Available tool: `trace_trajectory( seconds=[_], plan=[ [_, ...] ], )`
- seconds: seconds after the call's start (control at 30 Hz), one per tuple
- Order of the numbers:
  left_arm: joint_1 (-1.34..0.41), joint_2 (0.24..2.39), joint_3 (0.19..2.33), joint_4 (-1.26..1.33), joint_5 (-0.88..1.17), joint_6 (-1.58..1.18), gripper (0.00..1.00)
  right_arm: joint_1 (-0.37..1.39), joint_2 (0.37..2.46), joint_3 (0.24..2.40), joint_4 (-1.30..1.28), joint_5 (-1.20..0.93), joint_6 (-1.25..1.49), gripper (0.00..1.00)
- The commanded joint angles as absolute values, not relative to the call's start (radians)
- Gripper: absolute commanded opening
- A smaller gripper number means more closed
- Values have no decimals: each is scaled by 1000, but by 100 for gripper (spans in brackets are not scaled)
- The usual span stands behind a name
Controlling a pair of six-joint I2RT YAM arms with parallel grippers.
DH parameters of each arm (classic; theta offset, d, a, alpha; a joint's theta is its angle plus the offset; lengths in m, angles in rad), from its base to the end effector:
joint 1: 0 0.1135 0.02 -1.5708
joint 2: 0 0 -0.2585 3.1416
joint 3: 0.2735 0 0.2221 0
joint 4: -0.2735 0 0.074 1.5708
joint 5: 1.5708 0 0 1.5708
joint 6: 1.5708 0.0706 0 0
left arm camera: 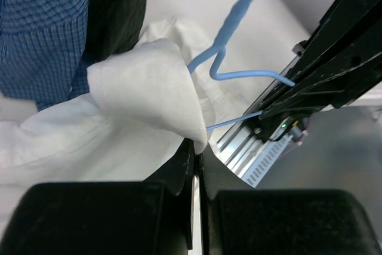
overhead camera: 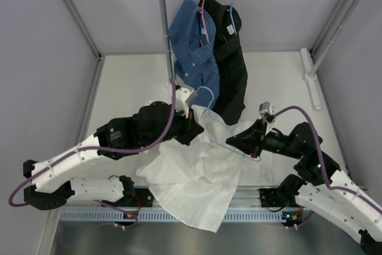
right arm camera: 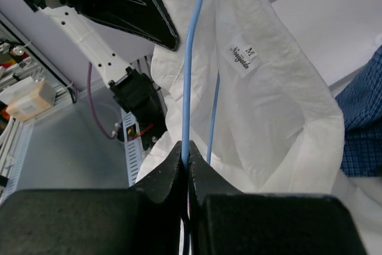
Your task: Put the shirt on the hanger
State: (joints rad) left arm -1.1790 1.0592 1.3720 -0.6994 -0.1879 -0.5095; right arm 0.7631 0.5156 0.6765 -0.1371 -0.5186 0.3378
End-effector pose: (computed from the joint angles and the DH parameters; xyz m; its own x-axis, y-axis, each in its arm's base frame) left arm 0.0928 -0.1902 0.4077 -0.5363 0.0433 -0.8429 0.6648 0.6370 -0.3903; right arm 0.0711 0.1164 0.3377 -0.3014 0.1100 -0.9471 -0.9099 0.2636 0.3202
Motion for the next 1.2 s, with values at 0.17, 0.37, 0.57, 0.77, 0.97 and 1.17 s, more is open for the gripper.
trace_trajectory(
  seconds=[0.17, 0.37, 0.57, 0.77, 0.97, 1.17],
  plan=[
    [-1180, 1120, 1345, -733, -155, -437, 0, 839, 532, 492, 265, -436, 439, 0],
    [-1180, 1138, 1394, -804, -146, -396, 0, 957, 520, 401, 377, -204, 400, 0],
    [-1180, 1118, 1445, -910, -236, -370, 6, 1009, 474, 302, 538, -126, 393, 0],
    [-1180, 1164, 1552, -937, -276, -261, 9, 1041, 514, 207, 846, -130, 419, 0],
    [-1180, 1210, 1669, -937, -107, -124, 72, 1072, 578, 196, 983, -81, 377, 0],
    [-1180, 1158, 1736, -922, -242, -20, 98, 1072, 534, 209, 942, -38, 338, 0]
  ],
)
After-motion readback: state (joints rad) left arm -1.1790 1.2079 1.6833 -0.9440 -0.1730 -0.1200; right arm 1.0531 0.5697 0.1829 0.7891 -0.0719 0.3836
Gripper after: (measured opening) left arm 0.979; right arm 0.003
